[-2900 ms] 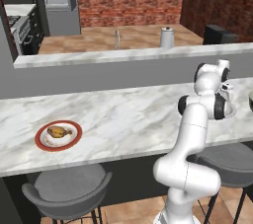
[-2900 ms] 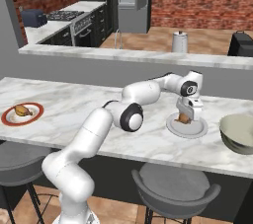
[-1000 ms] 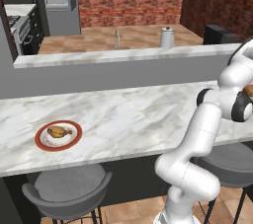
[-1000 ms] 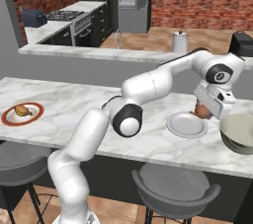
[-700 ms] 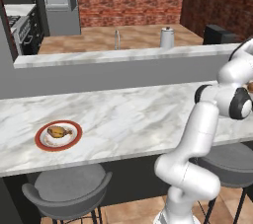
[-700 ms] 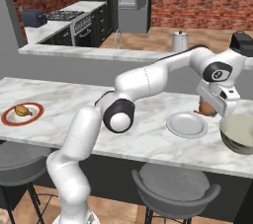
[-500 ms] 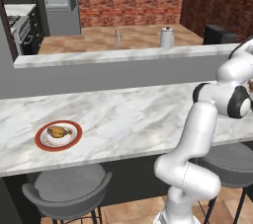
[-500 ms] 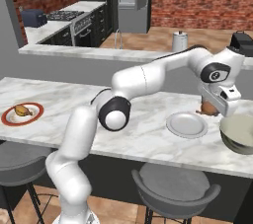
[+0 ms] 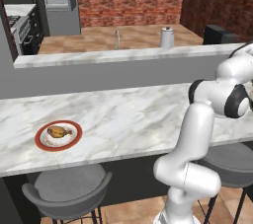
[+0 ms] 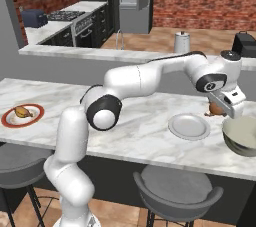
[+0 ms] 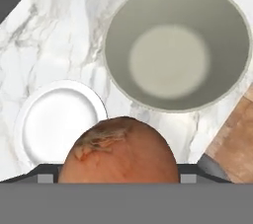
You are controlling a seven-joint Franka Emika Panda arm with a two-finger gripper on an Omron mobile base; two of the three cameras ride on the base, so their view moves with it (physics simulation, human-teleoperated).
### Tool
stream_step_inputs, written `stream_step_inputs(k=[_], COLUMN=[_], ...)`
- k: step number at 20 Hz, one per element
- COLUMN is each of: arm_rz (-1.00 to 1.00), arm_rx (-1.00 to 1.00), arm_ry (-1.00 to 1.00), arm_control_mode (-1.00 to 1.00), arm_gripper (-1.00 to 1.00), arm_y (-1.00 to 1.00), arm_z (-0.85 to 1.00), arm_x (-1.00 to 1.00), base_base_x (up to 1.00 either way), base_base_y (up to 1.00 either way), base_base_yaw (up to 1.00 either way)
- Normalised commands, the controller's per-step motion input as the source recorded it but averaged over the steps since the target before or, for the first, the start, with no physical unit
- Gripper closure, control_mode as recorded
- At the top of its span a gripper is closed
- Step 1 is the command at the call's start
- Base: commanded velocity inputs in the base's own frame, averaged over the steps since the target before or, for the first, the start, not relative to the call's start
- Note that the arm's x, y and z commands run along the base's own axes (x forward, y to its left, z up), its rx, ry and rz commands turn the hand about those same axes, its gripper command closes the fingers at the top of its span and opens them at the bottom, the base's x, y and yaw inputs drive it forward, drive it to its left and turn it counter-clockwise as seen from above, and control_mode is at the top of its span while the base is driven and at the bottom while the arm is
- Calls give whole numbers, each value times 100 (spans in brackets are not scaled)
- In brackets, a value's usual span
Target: Pick the chicken drumstick and onion from their plates and place them in the bowl. Then put the bowl in the fridge.
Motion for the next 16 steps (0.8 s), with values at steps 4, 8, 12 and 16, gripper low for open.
stream_step_inputs(k=[4,8,12,16], arm_rz=[3,2,4,6], arm_rx=[-17,-14,-5,0], arm_ry=[-9,18,23,23], arm_control_mode=[-100,-100,-100,-100], arm_gripper=[100,100,100,100], arm_y=[-20,-22,-27,-26], arm_z=[0,10,6,7], arm_x=[4,10,8,7], base_base_x=[0,0,0,0], base_base_y=[0,0,0,0], base_base_yaw=[0,0,0,0])
